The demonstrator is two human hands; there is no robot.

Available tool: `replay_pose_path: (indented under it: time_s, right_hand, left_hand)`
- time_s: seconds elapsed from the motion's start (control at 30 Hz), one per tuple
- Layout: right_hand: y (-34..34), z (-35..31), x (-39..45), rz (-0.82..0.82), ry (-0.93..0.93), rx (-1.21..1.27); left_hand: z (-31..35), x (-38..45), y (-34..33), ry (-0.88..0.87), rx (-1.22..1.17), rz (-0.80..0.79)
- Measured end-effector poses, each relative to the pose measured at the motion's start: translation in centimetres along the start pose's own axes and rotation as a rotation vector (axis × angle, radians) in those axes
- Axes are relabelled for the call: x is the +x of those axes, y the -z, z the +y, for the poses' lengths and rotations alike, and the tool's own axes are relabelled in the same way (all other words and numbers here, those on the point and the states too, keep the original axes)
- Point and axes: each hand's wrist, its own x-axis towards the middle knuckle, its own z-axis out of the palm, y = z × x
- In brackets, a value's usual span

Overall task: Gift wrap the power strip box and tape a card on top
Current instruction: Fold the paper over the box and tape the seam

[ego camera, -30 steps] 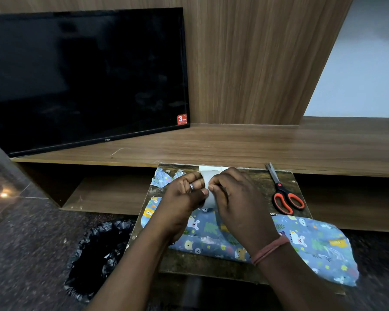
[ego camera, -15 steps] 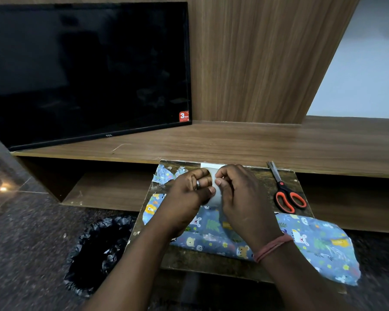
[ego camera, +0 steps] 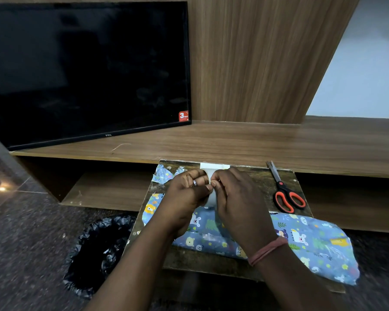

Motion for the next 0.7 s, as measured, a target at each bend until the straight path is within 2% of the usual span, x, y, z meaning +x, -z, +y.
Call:
replay_pose_path:
  time_s: [0.13,0.33,0.7]
  right_hand:
    - [-0.16,-0.07,-0.12,0.003,0.012,-0.025]
    - [-0.49,-0.06,-0.28,0.002,0.033,-0.049]
    - [-0.98,-0.58,-1.00,-0.014,0.081,-0.049]
  left_hand:
    - [0.25,-0.23,-0.12,0.026,-0.087,0.029]
    - [-0.20,0.03,0.08,0.100,-0.089,0.073]
    - [0.55,0.29,0.19,0.125,-0.335,0.130]
